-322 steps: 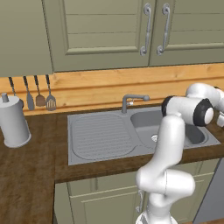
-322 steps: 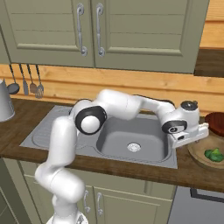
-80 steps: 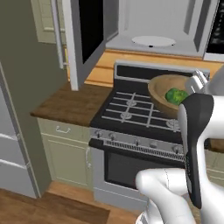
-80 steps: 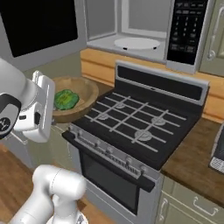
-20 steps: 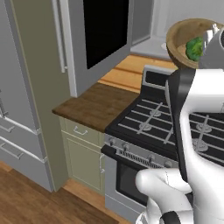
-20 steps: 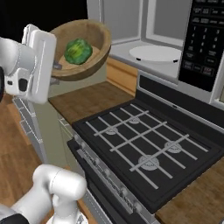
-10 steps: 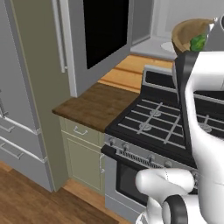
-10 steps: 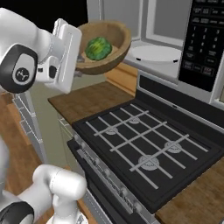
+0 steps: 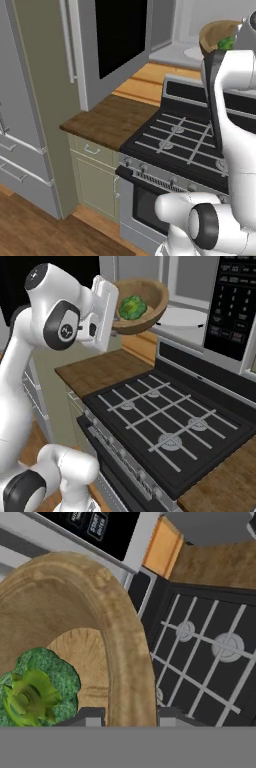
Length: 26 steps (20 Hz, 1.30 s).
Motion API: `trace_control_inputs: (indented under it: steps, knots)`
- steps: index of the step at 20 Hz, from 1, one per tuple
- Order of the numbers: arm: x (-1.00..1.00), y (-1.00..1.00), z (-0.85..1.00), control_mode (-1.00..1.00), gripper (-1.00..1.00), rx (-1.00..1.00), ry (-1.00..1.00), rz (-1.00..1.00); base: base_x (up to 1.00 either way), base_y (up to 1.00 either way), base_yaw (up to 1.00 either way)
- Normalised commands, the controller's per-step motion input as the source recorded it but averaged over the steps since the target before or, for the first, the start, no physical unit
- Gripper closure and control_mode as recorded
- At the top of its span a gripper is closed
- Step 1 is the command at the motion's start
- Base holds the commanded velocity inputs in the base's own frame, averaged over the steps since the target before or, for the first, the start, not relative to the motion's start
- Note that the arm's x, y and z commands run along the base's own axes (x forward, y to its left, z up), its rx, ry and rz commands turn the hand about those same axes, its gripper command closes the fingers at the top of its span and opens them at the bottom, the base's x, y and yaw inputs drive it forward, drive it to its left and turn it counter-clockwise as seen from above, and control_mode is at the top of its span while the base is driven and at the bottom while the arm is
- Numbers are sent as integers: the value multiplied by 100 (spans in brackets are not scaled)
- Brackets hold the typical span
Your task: Pick the broccoli from the sink and place it in the bowl. Then pick the bowl and place it in the microwave. Then close the microwave door and press the start button.
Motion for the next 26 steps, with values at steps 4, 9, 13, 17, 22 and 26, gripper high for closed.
trace_control_inputs:
  steps: [4,9,13,17,22,26]
  knots:
    - [60,-13,12,-100,100,0,2,0,0,0,0]
    - [69,-22,3,-100,100,0,0,0,0,0,0]
    - [67,-20,5,-100,100,0,1,0,0,0,0]
    - [66,-41,0,-100,100,0,0,0,0,0,0]
    - [73,-22,0,-100,100,0,5,0,0,0,0]
    - [81,-16,-3,-100,100,0,4,0,0,0,0]
